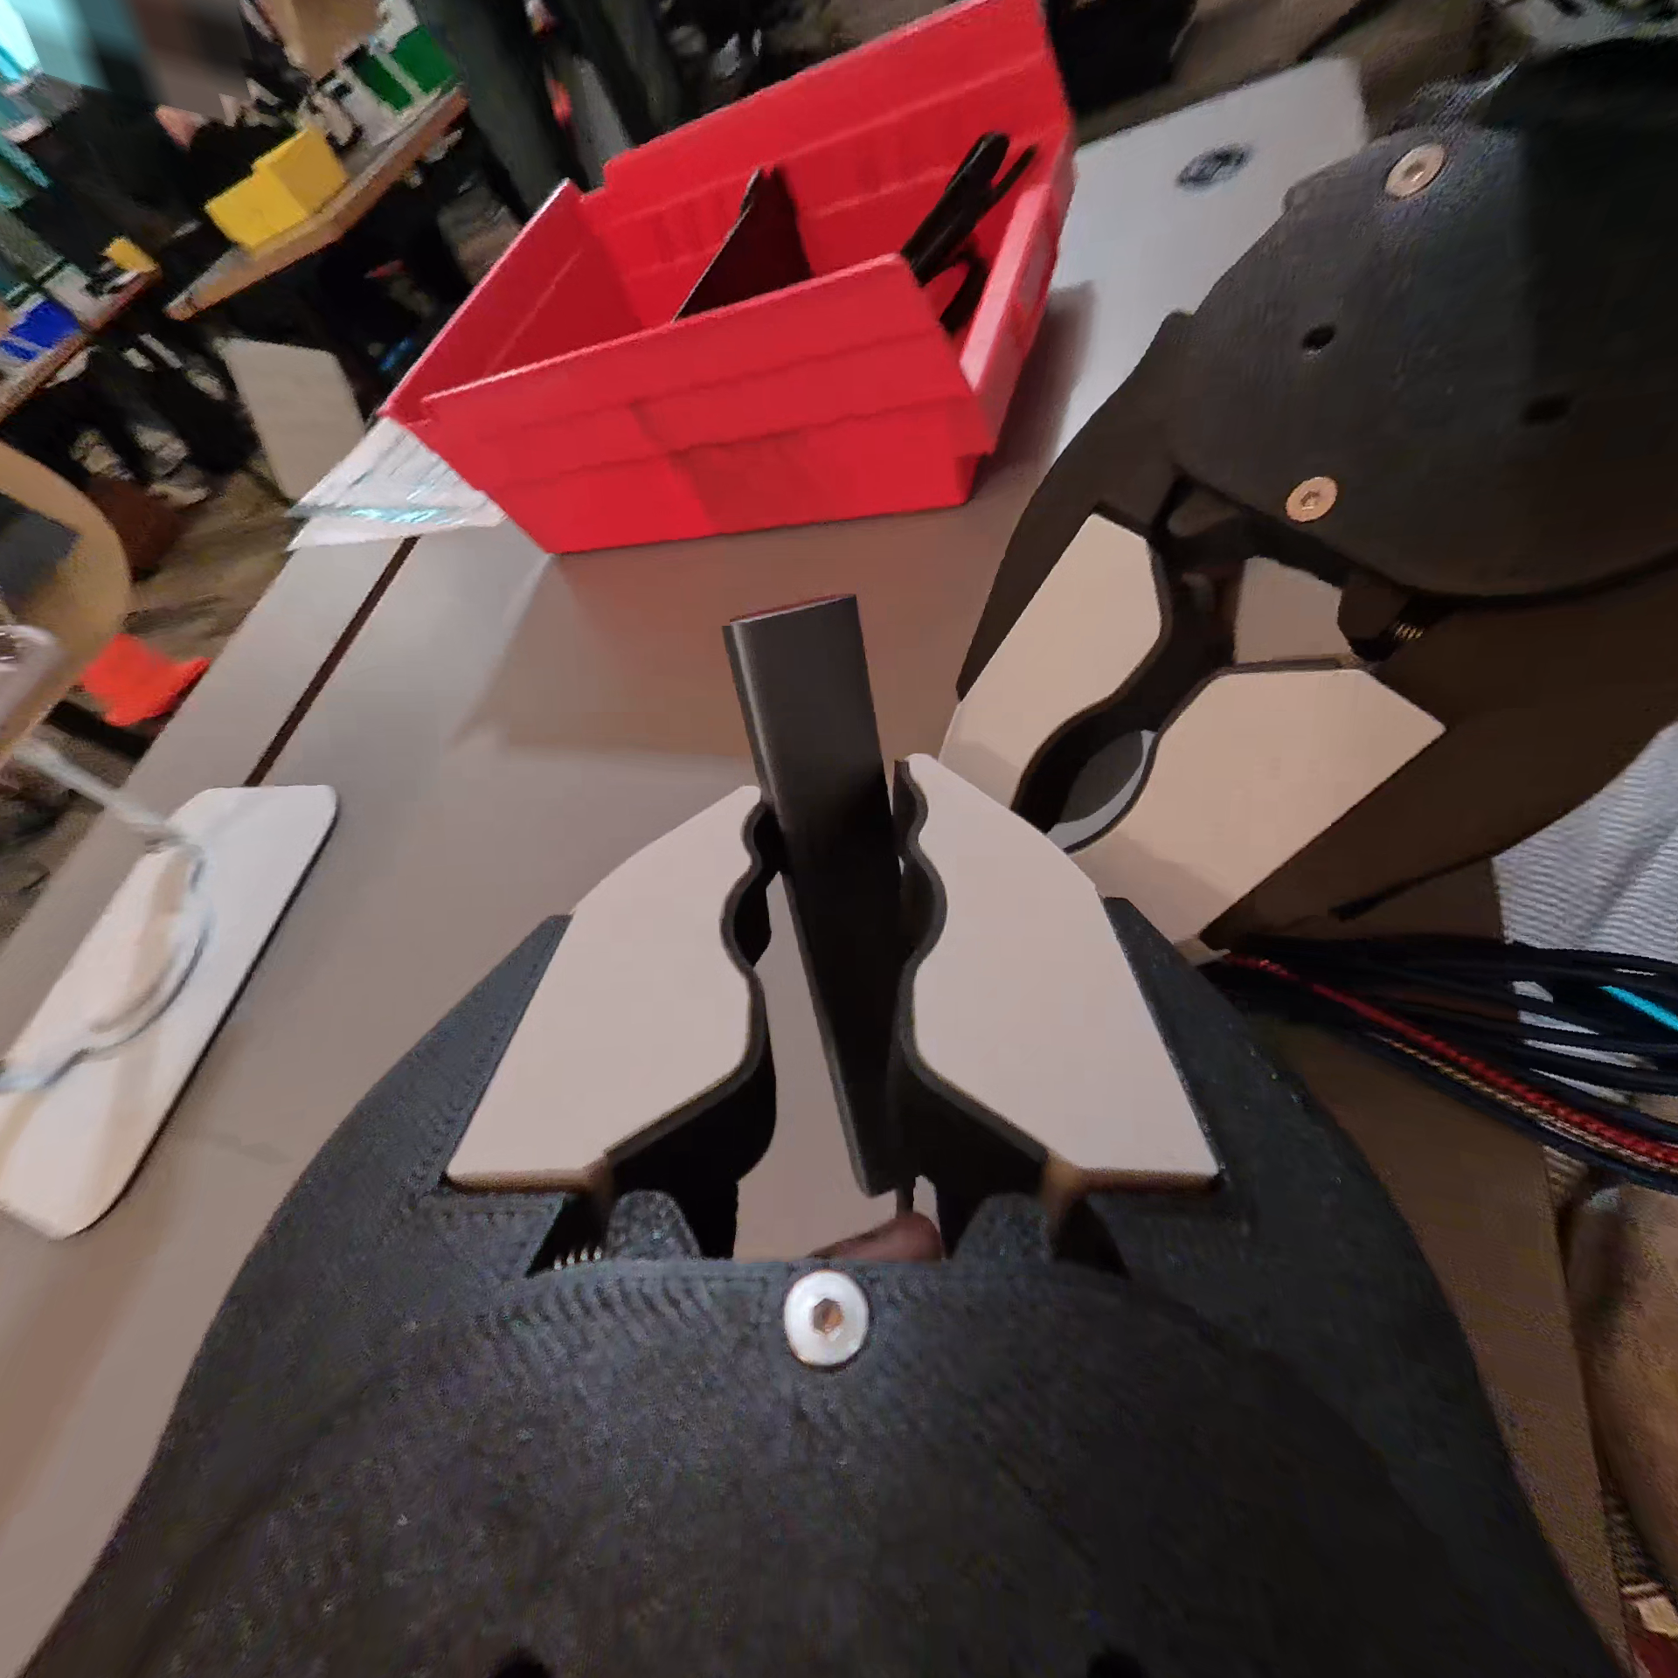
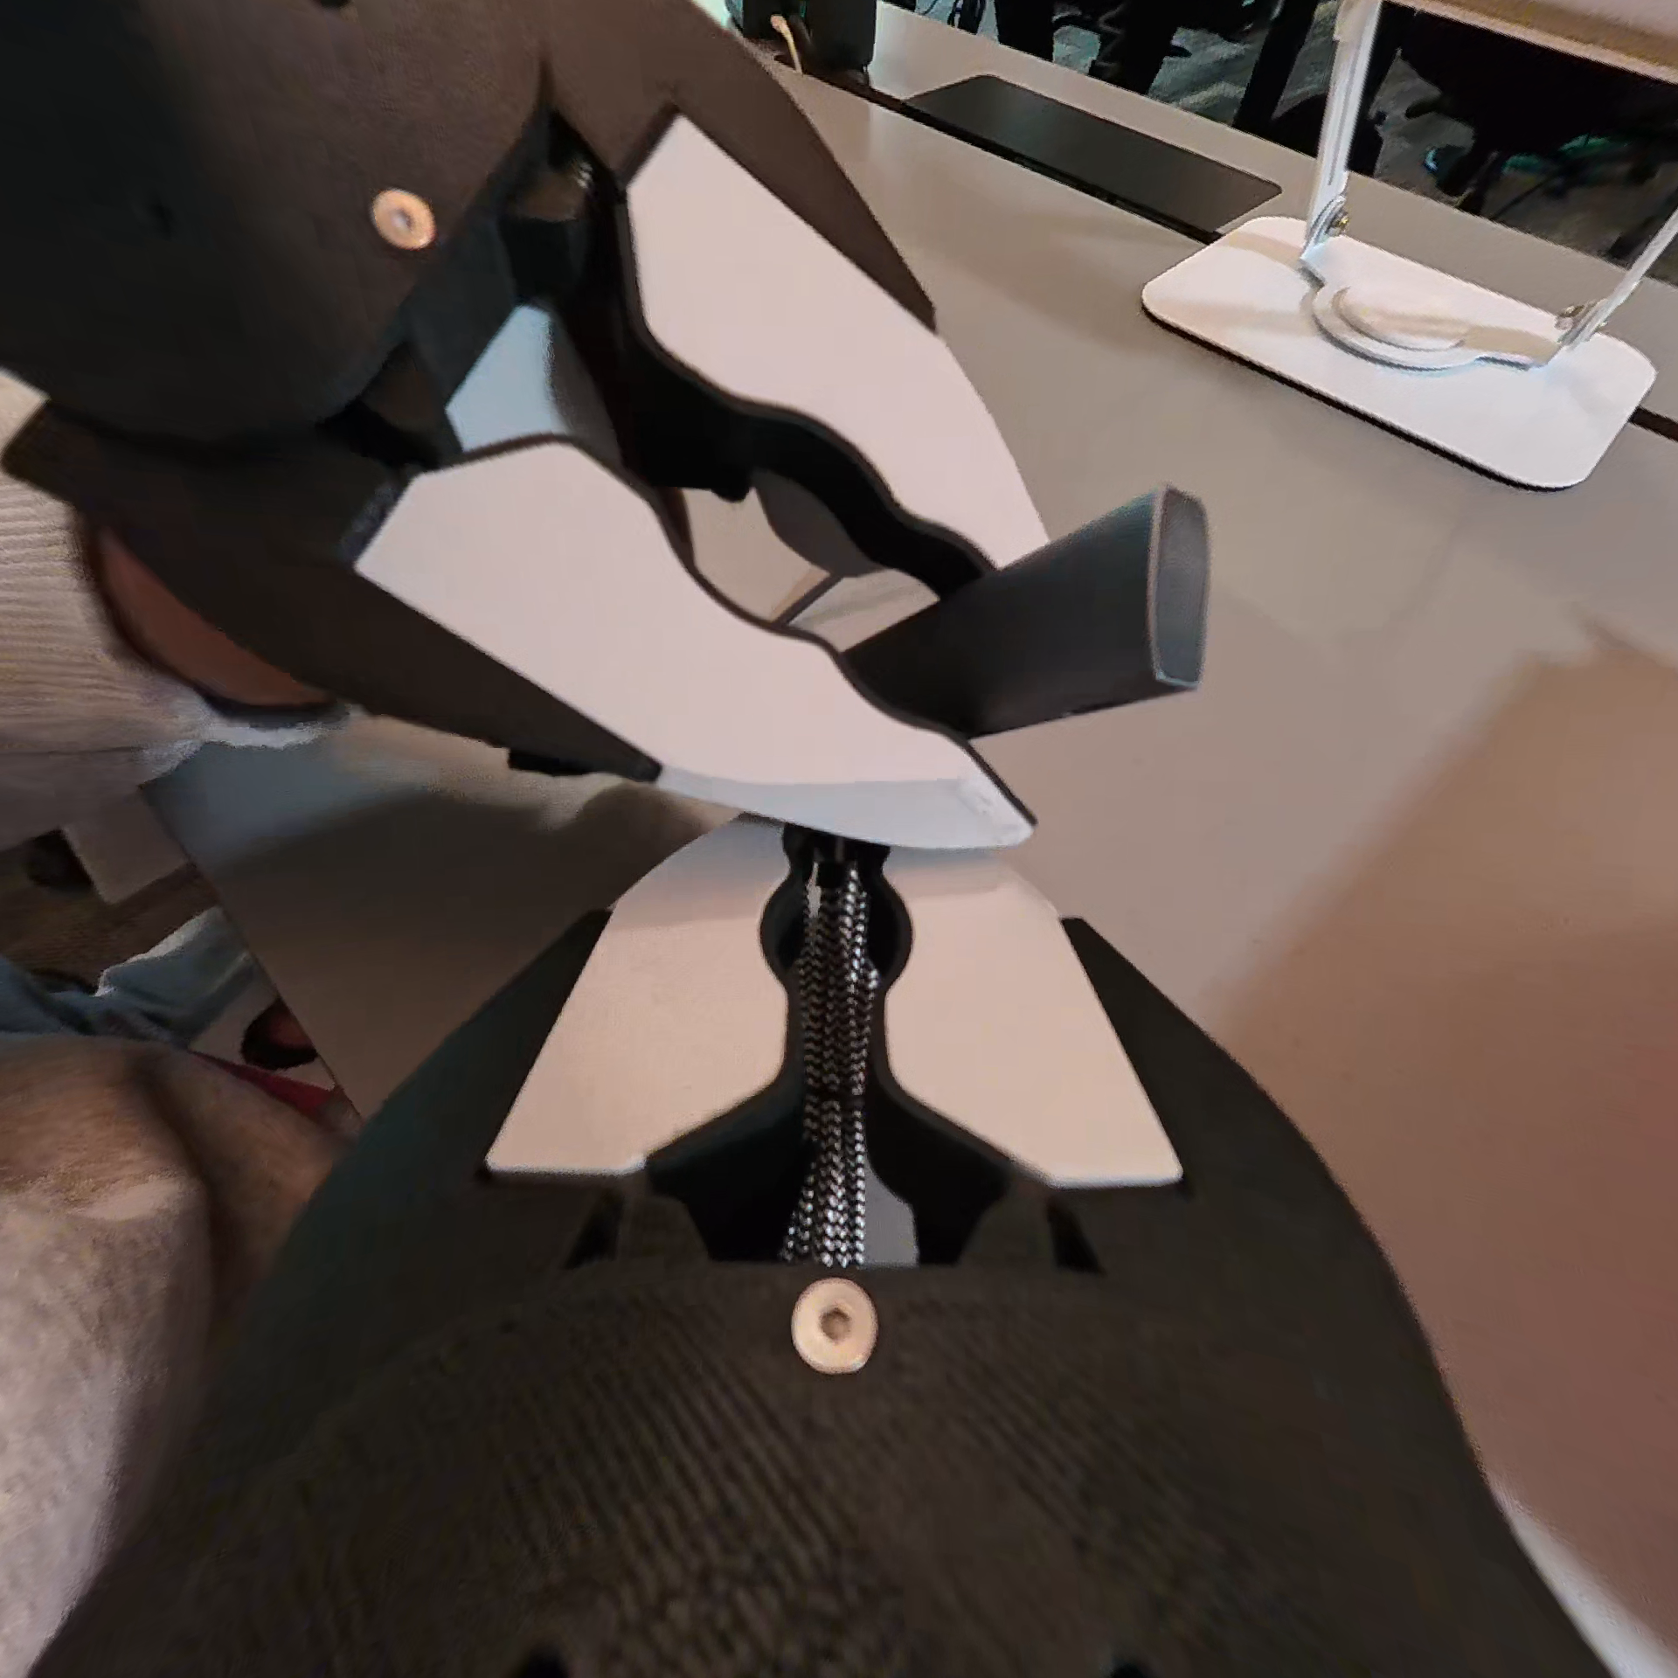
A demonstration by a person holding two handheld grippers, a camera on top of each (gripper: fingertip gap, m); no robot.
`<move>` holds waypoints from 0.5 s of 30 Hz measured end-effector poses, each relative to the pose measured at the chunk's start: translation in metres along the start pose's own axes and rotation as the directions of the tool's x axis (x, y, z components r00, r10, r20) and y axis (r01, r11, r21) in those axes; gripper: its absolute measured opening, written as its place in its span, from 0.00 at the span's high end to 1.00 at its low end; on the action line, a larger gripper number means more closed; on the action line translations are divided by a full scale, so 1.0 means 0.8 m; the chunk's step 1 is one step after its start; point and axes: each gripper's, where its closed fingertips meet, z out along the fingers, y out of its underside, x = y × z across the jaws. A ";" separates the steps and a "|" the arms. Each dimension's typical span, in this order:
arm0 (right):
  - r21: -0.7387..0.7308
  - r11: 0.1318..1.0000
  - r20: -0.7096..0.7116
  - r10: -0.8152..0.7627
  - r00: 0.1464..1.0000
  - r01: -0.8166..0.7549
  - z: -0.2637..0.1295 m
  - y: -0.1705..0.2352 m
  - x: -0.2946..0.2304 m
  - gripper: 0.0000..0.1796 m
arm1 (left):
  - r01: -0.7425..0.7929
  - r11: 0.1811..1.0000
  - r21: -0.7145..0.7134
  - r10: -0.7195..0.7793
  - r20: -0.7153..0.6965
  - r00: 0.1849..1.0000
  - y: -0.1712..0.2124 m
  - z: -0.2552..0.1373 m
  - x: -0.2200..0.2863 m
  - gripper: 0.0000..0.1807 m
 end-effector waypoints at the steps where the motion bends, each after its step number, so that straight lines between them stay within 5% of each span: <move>1: -0.001 1.000 -0.003 -0.001 1.000 0.001 0.000 0.000 0.001 0.95 | -0.010 1.000 -0.025 0.010 0.023 1.000 0.001 0.000 -0.002 0.84; 6: 0.024 0.999 -0.021 -0.022 1.000 0.023 -0.001 -0.006 0.005 0.95 | -0.072 0.991 -0.114 0.086 0.123 0.989 0.005 -0.007 -0.016 0.88; 15: 0.040 0.991 -0.088 -0.123 0.988 0.127 -0.008 -0.016 0.008 0.94 | 0.081 0.993 -0.085 -0.071 0.110 0.991 0.013 -0.010 -0.033 0.89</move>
